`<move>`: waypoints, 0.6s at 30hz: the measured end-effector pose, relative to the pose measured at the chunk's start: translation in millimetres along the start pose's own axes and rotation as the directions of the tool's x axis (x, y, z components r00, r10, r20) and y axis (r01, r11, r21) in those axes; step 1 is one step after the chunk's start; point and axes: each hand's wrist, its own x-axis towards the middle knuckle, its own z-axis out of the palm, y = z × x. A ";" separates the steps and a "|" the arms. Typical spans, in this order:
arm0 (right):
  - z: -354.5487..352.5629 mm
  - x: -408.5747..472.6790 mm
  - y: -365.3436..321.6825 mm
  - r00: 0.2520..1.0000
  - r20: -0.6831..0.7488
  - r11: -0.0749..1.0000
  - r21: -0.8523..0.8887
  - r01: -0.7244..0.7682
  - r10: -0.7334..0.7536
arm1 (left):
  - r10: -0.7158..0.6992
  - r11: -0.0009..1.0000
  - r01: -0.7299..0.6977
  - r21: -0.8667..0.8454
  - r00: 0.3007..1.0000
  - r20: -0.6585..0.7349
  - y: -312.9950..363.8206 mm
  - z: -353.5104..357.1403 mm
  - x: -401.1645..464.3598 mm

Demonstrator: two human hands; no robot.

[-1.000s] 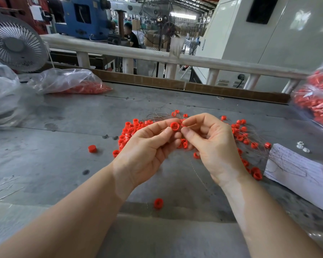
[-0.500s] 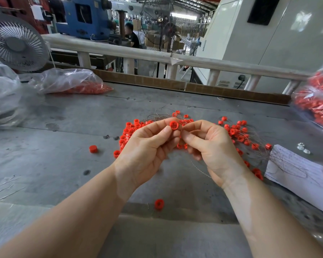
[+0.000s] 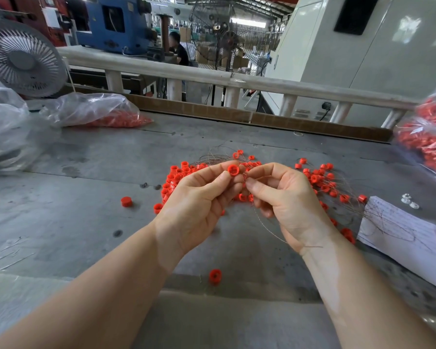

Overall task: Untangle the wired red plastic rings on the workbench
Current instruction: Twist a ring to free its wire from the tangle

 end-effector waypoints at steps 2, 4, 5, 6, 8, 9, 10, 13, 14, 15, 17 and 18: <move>0.3 -0.1 0.1 1.000 -0.011 1.000 -0.004 -0.006 0.006 | -0.015 1.000 0.015 -0.013 1.000 -0.006 0.8 1.7 -0.5; 0.3 0.0 0.2 0.999 -0.027 1.000 -0.003 -0.020 0.020 | -0.028 0.999 0.028 -0.030 1.000 -0.007 1.4 3.4 -1.7; 0.5 0.2 0.1 0.999 -0.032 1.000 -0.002 -0.025 0.025 | -0.034 0.999 0.034 -0.036 0.999 -0.005 1.7 3.9 -2.4; 0.6 0.2 0.0 0.999 -0.036 1.000 -0.002 -0.028 0.028 | -0.040 0.998 0.040 -0.038 0.999 0.000 1.9 4.2 -3.1; 1.0 0.4 -0.1 0.999 -0.041 0.999 0.004 -0.033 0.033 | -0.051 0.998 0.051 -0.035 0.999 0.011 2.6 4.7 -4.0; 1.0 0.4 -0.2 0.999 -0.042 0.999 0.008 -0.035 0.035 | -0.056 0.998 0.056 -0.034 0.998 0.014 2.8 4.6 -4.2; 1.0 0.3 -0.3 0.998 -0.043 0.999 0.009 -0.037 0.037 | -0.061 0.997 0.062 -0.034 0.998 0.016 2.9 4.6 -4.1; 1.6 0.3 -0.7 0.998 -0.048 0.999 0.011 -0.047 0.047 | -0.070 0.997 0.071 -0.039 0.997 0.024 3.1 3.6 -3.7; 2.0 0.4 -0.9 0.998 -0.048 0.999 0.013 -0.049 0.050 | -0.071 0.997 0.072 -0.039 0.997 0.024 3.0 3.5 -3.2; 2.3 0.3 -1.2 0.998 -0.047 0.999 0.016 -0.052 0.052 | -0.070 0.997 0.070 -0.040 0.997 0.022 2.9 3.4 -2.9; 2.9 0.2 -1.6 0.998 -0.037 0.998 0.017 -0.054 0.054 | -0.065 0.997 0.066 -0.047 0.998 0.016 2.6 3.3 -2.4; 2.9 0.1 -1.7 0.998 -0.029 0.998 0.016 -0.054 0.055 | -0.061 0.997 0.062 -0.051 0.998 0.014 2.4 3.2 -2.3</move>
